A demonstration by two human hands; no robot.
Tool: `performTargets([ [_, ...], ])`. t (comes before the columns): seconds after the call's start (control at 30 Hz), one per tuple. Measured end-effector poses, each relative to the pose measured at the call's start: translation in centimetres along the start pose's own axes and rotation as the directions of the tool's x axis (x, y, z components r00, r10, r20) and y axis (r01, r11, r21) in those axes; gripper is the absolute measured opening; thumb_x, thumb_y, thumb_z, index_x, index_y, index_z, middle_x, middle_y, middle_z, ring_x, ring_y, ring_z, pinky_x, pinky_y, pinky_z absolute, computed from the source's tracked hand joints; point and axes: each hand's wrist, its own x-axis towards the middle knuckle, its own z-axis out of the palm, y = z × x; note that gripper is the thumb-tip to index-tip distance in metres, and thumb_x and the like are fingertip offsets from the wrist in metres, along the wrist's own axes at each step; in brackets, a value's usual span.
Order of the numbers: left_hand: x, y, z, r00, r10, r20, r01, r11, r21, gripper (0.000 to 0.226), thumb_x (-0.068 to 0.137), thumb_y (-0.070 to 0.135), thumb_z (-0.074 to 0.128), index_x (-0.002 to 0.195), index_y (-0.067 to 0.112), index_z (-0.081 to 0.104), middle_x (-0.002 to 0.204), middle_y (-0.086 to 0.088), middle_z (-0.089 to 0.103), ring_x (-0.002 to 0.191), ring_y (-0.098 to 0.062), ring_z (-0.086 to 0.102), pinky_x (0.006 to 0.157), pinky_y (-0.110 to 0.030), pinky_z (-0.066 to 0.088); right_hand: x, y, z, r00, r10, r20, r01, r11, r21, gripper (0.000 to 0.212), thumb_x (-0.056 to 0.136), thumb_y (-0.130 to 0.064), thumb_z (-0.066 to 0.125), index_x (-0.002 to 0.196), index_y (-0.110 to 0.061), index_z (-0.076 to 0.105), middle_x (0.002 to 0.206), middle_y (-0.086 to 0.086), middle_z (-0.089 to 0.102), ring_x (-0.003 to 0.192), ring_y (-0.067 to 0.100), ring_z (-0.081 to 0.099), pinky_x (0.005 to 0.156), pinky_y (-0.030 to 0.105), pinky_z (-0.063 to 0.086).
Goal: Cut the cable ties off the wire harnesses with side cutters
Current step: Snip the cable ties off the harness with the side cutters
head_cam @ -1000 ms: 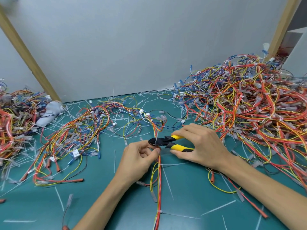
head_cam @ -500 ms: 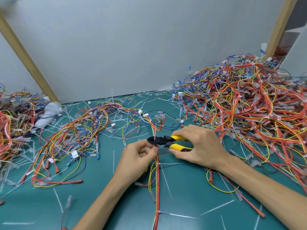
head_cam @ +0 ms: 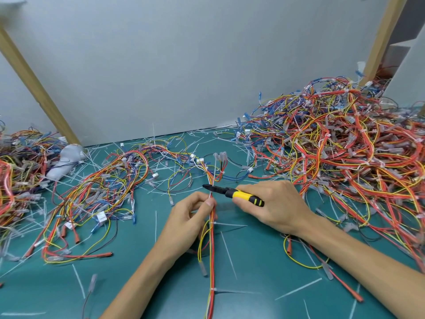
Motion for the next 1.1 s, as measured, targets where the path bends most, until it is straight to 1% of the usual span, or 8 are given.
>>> performTargets([
  [0.1,-0.1,0.0,0.1,1.0,0.028,-0.007,-0.028,0.999,0.024,0.018,0.099,0.02,0.051,0.089,0.007,0.059,0.065,0.006,0.06,0.046,-0.005,0.044,0.045,-0.013,0.034,0.1,-0.1,-0.2,0.993,0.107,0.049,-0.112,0.985,0.129,0.037,0.09,-0.059,0.046,0.083,-0.034,0.071,0.052,-0.007,0.049,0.052,0.012,0.044,0.052,0.031,0.037],
  [0.2,-0.2,0.0,0.0,0.999,0.029,-0.021,-0.029,1.0,0.01,0.016,0.098,0.021,0.053,0.089,0.009,0.059,0.066,0.005,0.061,0.043,-0.006,0.043,0.042,-0.013,0.033,0.4,-0.3,-0.5,0.971,0.197,0.138,-0.228,0.938,0.261,0.038,0.088,-0.057,0.05,0.069,-0.031,0.071,0.052,-0.004,0.058,0.051,0.015,0.051,0.054,0.03,0.042],
  [0.27,-0.1,0.0,0.0,0.999,0.034,-0.021,-0.034,0.999,0.012,0.016,0.098,0.022,0.053,0.089,0.01,0.059,0.067,0.005,0.061,0.043,-0.008,0.042,0.042,-0.014,0.033,0.5,-0.3,-0.8,0.96,0.208,0.185,-0.262,0.903,0.341,0.038,0.089,-0.053,0.052,0.062,-0.031,0.067,0.051,-0.007,0.061,0.047,0.01,0.056,0.048,0.019,0.041],
  [0.33,-0.2,-0.1,0.0,0.999,0.039,-0.018,-0.039,0.999,0.019,0.016,0.098,0.023,0.053,0.089,0.011,0.059,0.068,0.006,0.061,0.042,-0.008,0.04,0.042,-0.014,0.032,0.6,-0.3,-1.1,0.951,0.214,0.225,-0.29,0.873,0.393,0.038,0.089,-0.05,0.054,0.061,-0.028,0.067,0.05,-0.012,0.061,0.045,0.007,0.057,0.043,0.01,0.037],
  [0.5,-0.2,0.0,-0.1,0.999,0.042,-0.024,-0.042,0.999,0.014,0.016,0.098,0.022,0.053,0.09,0.01,0.06,0.067,0.006,0.061,0.042,-0.007,0.039,0.041,-0.013,0.031,0.5,-0.2,-0.8,0.941,0.236,0.241,-0.327,0.813,0.481,0.033,0.087,-0.05,0.058,0.073,-0.025,0.073,0.059,-0.01,0.067,0.052,0.009,0.061,0.041,0.011,0.038],
  [0.63,-0.2,0.1,-0.1,0.999,0.026,-0.035,-0.026,1.0,-0.004,0.019,0.097,0.023,0.054,0.089,0.006,0.059,0.062,0.005,0.057,0.042,-0.008,0.035,0.041,-0.015,0.03,0.1,-0.3,0.0,0.949,0.271,0.161,-0.308,0.904,0.296,0.038,0.08,-0.067,0.051,0.086,-0.036,0.072,0.069,-0.015,0.065,0.063,0.008,0.056,0.061,0.031,0.047],
  [0.83,-0.1,0.0,-0.1,0.998,-0.014,-0.067,0.014,1.0,-0.005,0.021,0.096,0.025,0.055,0.085,0.008,0.06,0.063,0.004,0.058,0.049,-0.008,0.043,0.046,-0.014,0.033,-0.3,-0.4,0.3,0.984,0.14,0.112,-0.147,0.987,0.056,0.049,0.085,-0.066,0.047,0.119,-0.032,0.059,0.105,-0.016,0.058,0.098,0.007,0.053,0.083,0.027,0.046],
  [1.1,0.0,0.0,-0.3,0.996,-0.048,-0.072,0.047,0.999,-0.019,0.022,0.096,0.025,0.055,0.086,0.007,0.059,0.063,0.003,0.059,0.05,-0.011,0.042,0.044,-0.017,0.031,-0.3,-0.4,0.3,0.995,0.061,0.085,-0.062,0.998,0.011,0.049,0.088,-0.06,0.052,0.121,-0.024,0.057,0.109,-0.009,0.055,0.101,0.013,0.051,0.088,0.031,0.044],
])
